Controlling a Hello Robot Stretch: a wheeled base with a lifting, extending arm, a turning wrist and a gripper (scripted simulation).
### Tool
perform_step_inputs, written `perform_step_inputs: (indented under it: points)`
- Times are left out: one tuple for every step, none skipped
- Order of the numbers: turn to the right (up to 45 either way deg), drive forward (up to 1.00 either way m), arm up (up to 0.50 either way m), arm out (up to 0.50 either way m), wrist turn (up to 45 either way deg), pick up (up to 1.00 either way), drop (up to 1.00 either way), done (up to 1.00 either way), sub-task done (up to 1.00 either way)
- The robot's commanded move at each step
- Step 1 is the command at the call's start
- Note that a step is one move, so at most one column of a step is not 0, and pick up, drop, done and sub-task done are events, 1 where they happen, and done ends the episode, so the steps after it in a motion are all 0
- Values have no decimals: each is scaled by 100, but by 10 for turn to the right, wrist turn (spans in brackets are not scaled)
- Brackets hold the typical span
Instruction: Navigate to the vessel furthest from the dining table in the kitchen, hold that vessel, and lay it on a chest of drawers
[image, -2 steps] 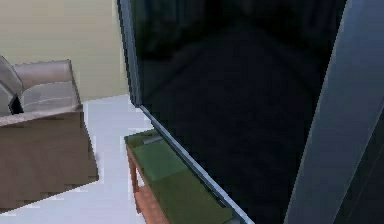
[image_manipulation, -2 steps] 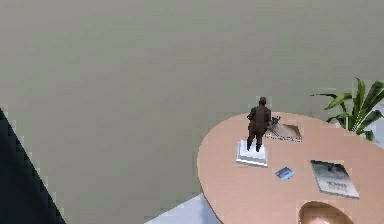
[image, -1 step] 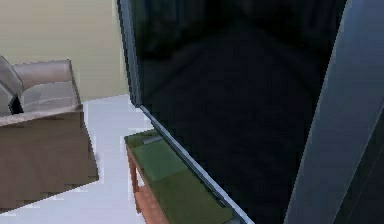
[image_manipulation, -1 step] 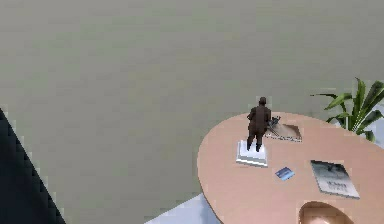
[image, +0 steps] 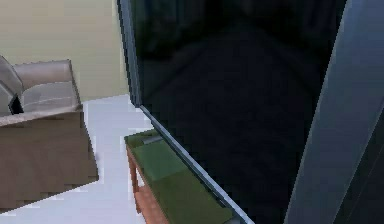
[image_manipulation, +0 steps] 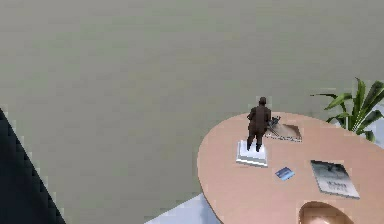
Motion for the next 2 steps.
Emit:
perform_step_inputs:
  points:
    - [-450,0,0,0,0,0,0,0,0]
    - [-450,0,0,0,0,0,0,0,0]
